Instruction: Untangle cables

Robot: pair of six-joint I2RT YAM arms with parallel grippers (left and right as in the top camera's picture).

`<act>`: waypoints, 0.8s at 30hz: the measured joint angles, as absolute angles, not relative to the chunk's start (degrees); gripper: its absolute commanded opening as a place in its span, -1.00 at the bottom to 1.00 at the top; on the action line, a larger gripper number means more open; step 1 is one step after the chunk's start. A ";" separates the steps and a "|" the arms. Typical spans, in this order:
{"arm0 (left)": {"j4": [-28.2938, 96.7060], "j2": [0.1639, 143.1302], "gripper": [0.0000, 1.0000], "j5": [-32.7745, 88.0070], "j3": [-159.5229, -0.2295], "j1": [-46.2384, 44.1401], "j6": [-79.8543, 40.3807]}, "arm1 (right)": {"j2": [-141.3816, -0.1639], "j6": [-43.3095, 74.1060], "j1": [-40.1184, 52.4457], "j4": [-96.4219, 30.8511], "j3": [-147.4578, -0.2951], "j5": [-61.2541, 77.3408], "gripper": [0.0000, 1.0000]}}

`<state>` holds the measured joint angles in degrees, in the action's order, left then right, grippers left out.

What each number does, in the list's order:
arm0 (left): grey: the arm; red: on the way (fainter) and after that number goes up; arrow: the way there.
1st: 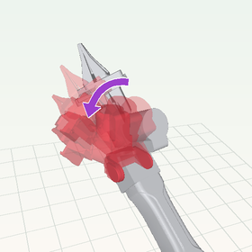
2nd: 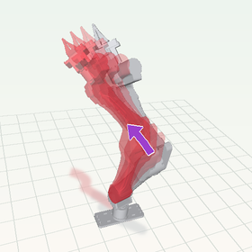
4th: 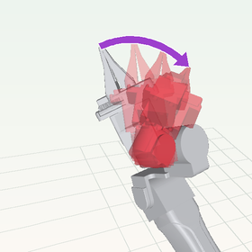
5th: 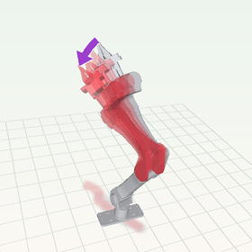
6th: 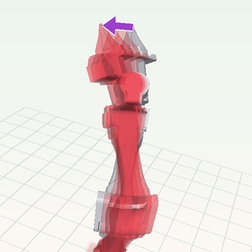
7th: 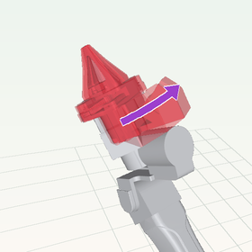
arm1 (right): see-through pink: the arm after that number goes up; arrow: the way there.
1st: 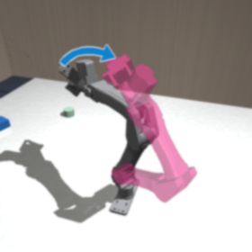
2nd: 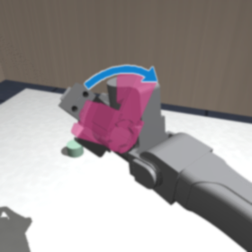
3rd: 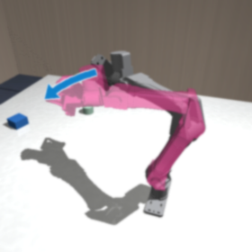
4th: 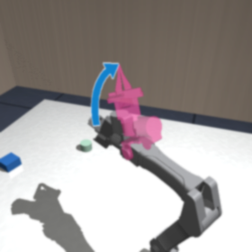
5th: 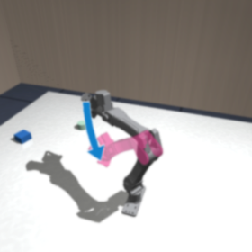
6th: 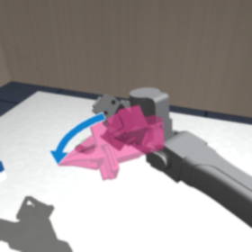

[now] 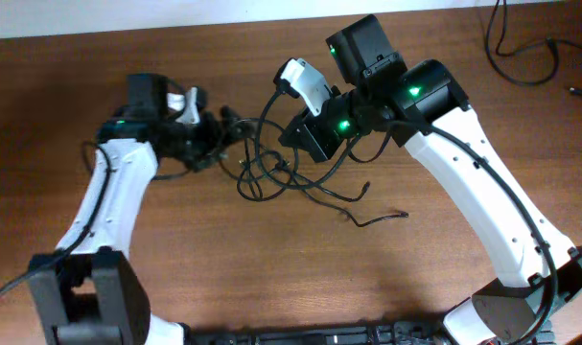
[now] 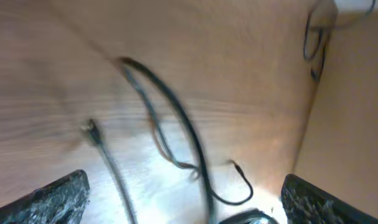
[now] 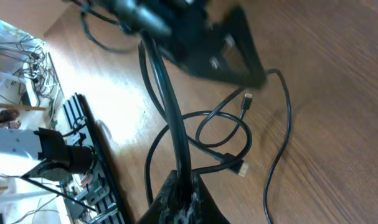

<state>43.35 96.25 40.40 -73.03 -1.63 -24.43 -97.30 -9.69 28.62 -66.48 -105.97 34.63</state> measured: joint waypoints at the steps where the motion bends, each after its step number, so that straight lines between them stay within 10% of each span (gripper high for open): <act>1: 40.97 97.25 0.13 40.73 -72.99 -3.81 -25.32 | -97.30 -9.80 28.60 -66.65 -105.97 34.63 -0.92; 3: 35.33 100.40 -0.94 40.21 -73.08 -8.29 -26.81 | -97.30 -10.00 28.58 -66.87 -105.97 34.61 -0.92; 15: 42.22 105.93 -1.00 16.60 -73.45 -11.18 -27.92 | -69.63 1.89 0.69 -67.26 -112.73 -10.07 -0.92; 18: 42.28 105.97 -1.00 14.92 -73.45 -11.18 -27.92 | -63.07 7.97 -3.40 -66.92 -113.10 -18.00 -0.45; 22: 43.33 105.97 -1.00 17.61 -74.85 -9.58 -27.92 | -66.17 9.69 -3.57 -70.02 -113.27 -0.10 0.81; 24: 43.27 104.42 -1.00 20.69 -77.87 -7.27 -27.92 | -71.85 10.09 -3.62 -73.03 -113.34 13.04 0.97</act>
<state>43.27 104.42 20.69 -77.87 -7.27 -27.92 -71.85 10.09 -3.62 -73.03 -113.34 13.04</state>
